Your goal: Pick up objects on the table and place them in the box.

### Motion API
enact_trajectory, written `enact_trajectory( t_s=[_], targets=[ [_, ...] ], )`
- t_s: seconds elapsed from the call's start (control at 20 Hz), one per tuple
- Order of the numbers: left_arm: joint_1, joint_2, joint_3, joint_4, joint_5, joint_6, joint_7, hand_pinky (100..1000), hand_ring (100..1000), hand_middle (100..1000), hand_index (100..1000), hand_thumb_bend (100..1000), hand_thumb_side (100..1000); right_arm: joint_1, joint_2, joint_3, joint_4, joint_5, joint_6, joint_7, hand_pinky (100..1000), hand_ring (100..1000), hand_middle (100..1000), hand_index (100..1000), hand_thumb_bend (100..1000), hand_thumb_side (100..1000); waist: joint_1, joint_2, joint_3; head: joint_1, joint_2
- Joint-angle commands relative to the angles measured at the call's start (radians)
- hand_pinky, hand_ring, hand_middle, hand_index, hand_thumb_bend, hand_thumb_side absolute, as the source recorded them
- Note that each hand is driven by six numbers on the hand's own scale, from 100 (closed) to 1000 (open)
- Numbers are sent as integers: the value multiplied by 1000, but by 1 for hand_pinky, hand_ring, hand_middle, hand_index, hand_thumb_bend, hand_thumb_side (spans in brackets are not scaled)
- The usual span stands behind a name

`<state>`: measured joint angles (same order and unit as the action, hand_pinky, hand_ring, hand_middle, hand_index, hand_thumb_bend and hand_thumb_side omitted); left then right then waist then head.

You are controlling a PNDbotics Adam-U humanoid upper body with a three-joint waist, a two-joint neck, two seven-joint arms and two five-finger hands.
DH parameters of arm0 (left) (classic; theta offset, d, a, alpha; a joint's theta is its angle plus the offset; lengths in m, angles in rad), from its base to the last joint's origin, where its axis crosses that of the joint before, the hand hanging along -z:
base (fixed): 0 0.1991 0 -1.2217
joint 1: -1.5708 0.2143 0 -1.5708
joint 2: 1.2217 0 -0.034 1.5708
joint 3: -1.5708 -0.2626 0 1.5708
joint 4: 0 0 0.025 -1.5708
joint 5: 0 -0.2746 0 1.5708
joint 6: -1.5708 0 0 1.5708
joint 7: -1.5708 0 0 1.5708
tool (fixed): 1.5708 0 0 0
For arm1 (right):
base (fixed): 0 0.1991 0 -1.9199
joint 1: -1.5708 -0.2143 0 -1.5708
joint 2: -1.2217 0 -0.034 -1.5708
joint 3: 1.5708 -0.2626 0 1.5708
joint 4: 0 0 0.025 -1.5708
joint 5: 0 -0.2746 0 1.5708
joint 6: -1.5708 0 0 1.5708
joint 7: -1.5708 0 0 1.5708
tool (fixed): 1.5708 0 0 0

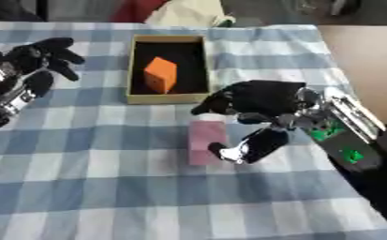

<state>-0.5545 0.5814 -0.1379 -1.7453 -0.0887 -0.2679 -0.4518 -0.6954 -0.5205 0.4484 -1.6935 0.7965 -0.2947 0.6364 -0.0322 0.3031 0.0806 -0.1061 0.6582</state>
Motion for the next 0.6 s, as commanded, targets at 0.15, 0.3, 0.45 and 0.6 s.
enact_trajectory(
  t_s=[0.15,0.3,0.45,0.6],
  targets=[
    [-9,14,11,-8,-3,-3,-6,894,720,800,1000,100,971,-11,1,4,10,30,-16,-10,851,855,845,1000,175,877,5,-18,1,-3,-1],
    [-10,14,11,-7,-3,-3,-7,893,720,801,1000,100,971,-11,6,13,16,55,-30,-8,849,853,841,1000,182,858,5,-18,2,-4,0],
    [-10,14,10,-7,-3,-4,-10,892,719,802,1000,100,974,-9,12,19,23,78,-42,-9,849,852,839,1000,188,860,6,-17,1,-5,0],
    [-9,14,10,-7,-3,-5,-12,890,719,802,1000,100,974,-8,14,22,27,93,-50,-14,848,848,835,1000,191,858,7,-16,1,-6,1]
  ],
)
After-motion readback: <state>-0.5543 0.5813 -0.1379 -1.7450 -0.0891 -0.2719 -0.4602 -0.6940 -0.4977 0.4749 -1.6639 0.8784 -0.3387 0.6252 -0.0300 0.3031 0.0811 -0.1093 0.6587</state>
